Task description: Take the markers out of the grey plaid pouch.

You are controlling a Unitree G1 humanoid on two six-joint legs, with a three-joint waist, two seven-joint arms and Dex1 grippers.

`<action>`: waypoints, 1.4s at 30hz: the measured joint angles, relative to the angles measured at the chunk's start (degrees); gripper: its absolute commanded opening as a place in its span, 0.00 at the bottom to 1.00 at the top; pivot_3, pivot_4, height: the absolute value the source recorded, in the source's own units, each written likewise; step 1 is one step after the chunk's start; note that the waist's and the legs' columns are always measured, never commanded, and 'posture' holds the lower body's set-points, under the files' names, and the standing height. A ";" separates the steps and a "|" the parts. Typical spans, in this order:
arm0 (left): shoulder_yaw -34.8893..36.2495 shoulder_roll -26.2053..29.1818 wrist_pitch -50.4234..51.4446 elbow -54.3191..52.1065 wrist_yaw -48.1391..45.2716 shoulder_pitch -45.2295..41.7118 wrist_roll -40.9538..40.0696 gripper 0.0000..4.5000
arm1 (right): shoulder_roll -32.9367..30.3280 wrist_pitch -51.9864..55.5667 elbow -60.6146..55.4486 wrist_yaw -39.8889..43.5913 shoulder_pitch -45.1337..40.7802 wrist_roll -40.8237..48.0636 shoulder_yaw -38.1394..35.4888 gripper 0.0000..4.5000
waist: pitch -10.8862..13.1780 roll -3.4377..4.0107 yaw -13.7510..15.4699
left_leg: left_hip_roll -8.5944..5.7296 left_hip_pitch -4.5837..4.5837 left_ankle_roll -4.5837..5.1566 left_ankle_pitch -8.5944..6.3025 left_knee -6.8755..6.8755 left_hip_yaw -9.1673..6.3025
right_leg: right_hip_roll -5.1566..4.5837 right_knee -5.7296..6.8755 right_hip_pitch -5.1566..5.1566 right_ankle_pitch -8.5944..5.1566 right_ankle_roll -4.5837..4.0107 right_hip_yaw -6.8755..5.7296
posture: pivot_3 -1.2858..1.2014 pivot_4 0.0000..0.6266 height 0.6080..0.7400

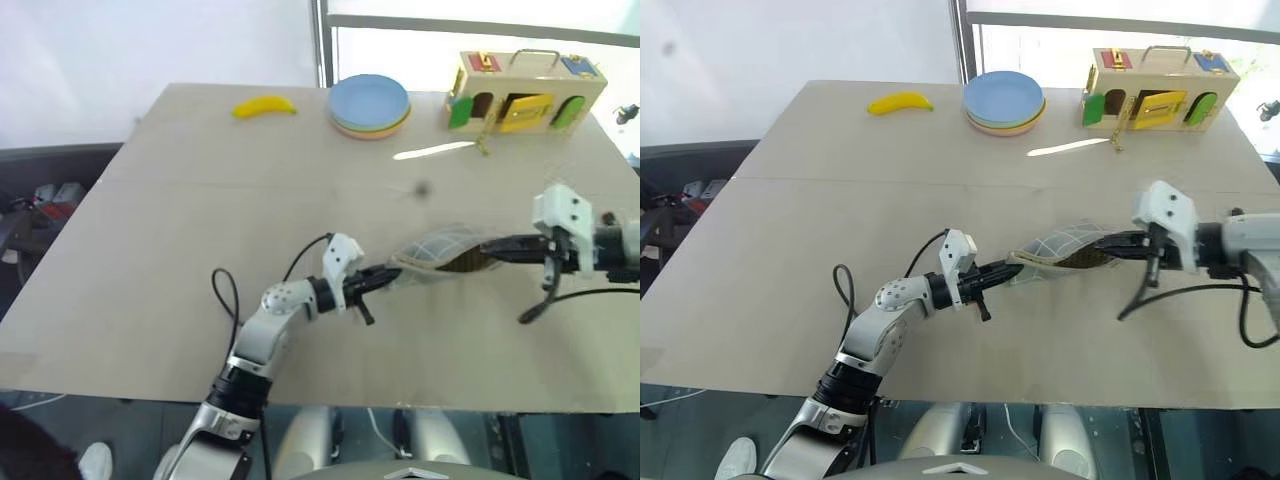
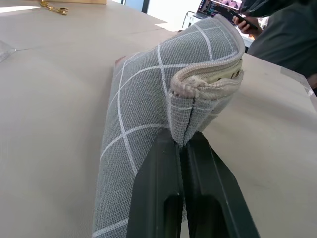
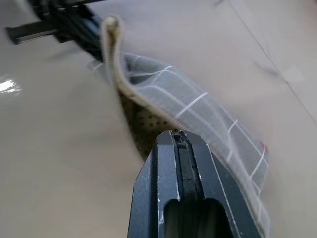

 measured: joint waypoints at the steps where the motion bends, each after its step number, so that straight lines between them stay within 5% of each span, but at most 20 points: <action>1: -0.06 -0.04 0.04 -0.01 -0.04 0.00 0.01 0.00 | 0.82 -0.58 1.19 -1.38 -0.76 -2.26 1.97 0.01 | 0.00 0.00 0.06 | 0.00 -0.03 0.00 0.00 0.00 0.00 | 0.00 0.00 -0.02 0.00 0.00 -0.01 | 0.52 0.24 1.00; 9: -0.01 0.02 0.46 0.05 -0.04 0.02 0.04 0.00 | 6.68 -12.95 6.83 -6.05 -5.14 -15.81 11.86 0.01 | 0.00 0.00 -0.18 | -0.01 0.01 -0.03 0.02 0.00 0.03 | 0.08 0.04 -0.03 0.00 0.00 0.01 | 0.52 0.24 1.00; 12: -0.08 -0.20 0.68 0.04 -0.07 0.01 0.01 0.00 | 8.02 -18.95 6.38 -4.92 -7.18 -17.96 14.14 0.20 | 0.00 0.00 0.03 | -0.01 -0.01 -0.03 0.02 0.03 0.01 | 0.13 0.04 -0.02 0.00 0.01 -0.03 | 0.52 0.24 1.00; 19: -0.01 -0.28 1.00 0.04 -0.05 -0.14 -0.01 0.00 | 10.47 -24.16 7.00 -3.37 -11.82 -19.06 14.38 0.96 | 0.01 -0.02 0.05 | -0.02 -0.03 -0.03 0.02 0.12 -0.01 | 0.15 0.04 0.00 0.00 0.01 -0.04 | 0.52 0.24 1.00; 20: 0.02 -0.36 1.01 0.05 0.00 -0.34 -0.02 0.00 | 9.27 -22.29 7.09 -2.35 -12.34 -17.17 12.57 0.98 | 0.01 -0.02 0.18 | -0.03 -0.05 -0.03 0.02 0.13 -0.01 | 0.14 0.04 0.00 0.00 0.01 -0.04 | 0.52 0.24 1.00; 24: 0.73 -0.56 1.06 0.15 0.45 -0.61 -0.08 0.00 | 0.45 -13.47 3.67 3.19 -9.30 -9.50 4.03 0.98 | 0.01 -0.03 0.36 | -0.02 -0.18 0.00 0.00 0.12 -0.13 | 0.08 -0.10 -0.01 0.00 0.01 -0.13 | 0.52 0.24 1.00; 27: 1.26 -1.13 1.35 0.29 0.83 -1.03 -0.11 0.00 | -1.29 -8.02 0.82 4.92 -4.91 -5.34 1.16 0.81 | 0.01 -0.03 -0.20 | 0.00 -0.15 0.01 0.00 0.09 -0.09 | 0.08 -0.07 -0.03 0.00 0.01 -0.06 | 0.52 0.24 1.00; 34: 1.87 -2.17 2.32 0.53 1.26 -1.56 -1.05 0.00 | -1.38 0.78 -6.58 1.36 3.29 -0.57 -3.38 0.06 | 0.01 -0.03 -0.15 | 0.01 -0.19 0.01 -0.01 0.10 -0.11 | 0.04 -0.04 -0.08 0.00 0.01 -0.07 | 0.52 0.24 1.00; 42: 1.77 -2.18 2.29 0.59 1.07 -1.56 -1.08 0.00 | 3.25 4.14 -3.86 -5.96 0.28 -2.19 -0.81 0.02 | 0.01 -0.03 -0.02 | -0.02 -0.25 -0.01 0.01 0.14 -0.11 | 0.04 -0.03 -0.11 0.00 0.01 -0.09 | 0.52 0.24 1.00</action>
